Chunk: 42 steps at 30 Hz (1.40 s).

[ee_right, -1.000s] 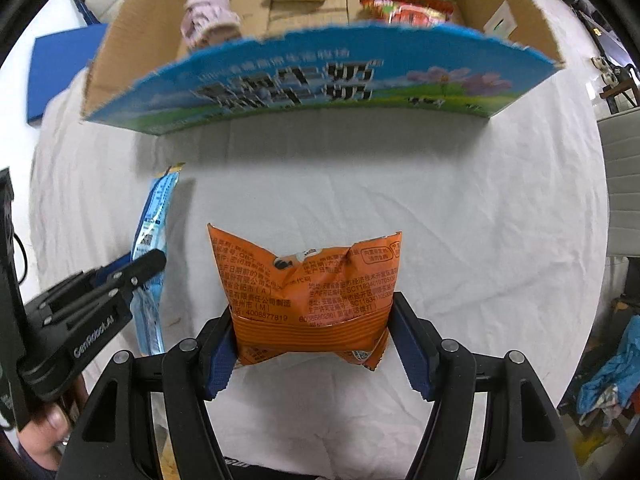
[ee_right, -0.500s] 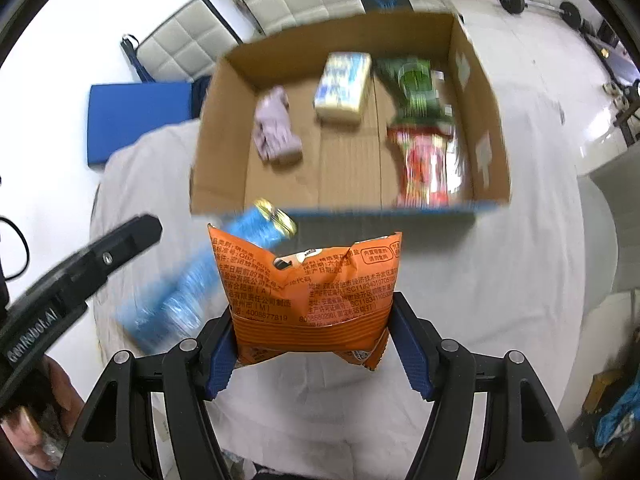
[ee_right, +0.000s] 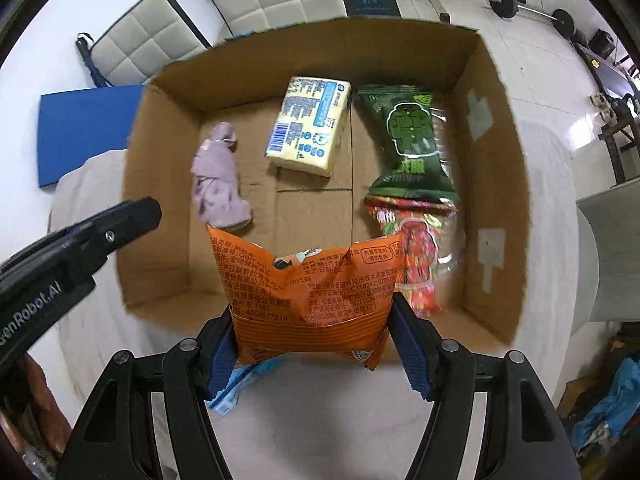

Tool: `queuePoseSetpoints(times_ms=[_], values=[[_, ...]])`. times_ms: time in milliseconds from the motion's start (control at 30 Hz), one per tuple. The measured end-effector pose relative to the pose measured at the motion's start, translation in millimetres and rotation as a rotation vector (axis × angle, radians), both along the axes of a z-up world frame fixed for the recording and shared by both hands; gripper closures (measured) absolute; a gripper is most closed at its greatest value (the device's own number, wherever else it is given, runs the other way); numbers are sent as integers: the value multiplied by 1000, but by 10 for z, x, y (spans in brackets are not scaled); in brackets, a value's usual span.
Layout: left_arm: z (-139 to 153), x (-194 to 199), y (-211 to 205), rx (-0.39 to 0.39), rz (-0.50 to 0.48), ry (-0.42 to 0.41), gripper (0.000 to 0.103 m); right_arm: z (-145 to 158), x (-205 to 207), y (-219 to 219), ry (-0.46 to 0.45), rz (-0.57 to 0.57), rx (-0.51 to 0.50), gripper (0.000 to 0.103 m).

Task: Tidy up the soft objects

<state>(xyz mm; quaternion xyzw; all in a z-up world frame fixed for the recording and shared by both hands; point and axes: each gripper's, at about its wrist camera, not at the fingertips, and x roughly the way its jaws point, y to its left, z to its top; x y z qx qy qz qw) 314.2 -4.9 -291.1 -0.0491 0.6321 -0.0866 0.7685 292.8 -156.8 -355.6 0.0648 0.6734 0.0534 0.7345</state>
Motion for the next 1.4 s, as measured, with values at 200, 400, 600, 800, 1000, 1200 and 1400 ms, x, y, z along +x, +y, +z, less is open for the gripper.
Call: queuePoseSetpoints(times_ms=[200, 400, 600, 800, 1000, 1200, 1400], values=[[-306, 77, 47, 101, 24, 85, 70, -278, 184, 25, 46, -2, -12, 0], [-185, -78, 78, 118, 8, 34, 28, -221, 117, 1, 39, 8, -26, 0], [46, -347, 142, 126, 21, -22, 10, -36, -102, -74, 15, -19, -15, 0], [199, -835, 189, 70, -5, -62, 8, 122, -539, -152, -69, -33, 3, 0], [-88, -1385, 156, 206, -49, -31, 8, 0, -1080, -300, -64, -60, -19, 0], [-988, -1629, 58, 223, -136, 172, 20, -534, -1371, -417, 70, -91, -58, 0], [-1547, -1640, -22, 233, -164, 288, 49, -780, -1482, -432, 116, -89, -69, 0]])
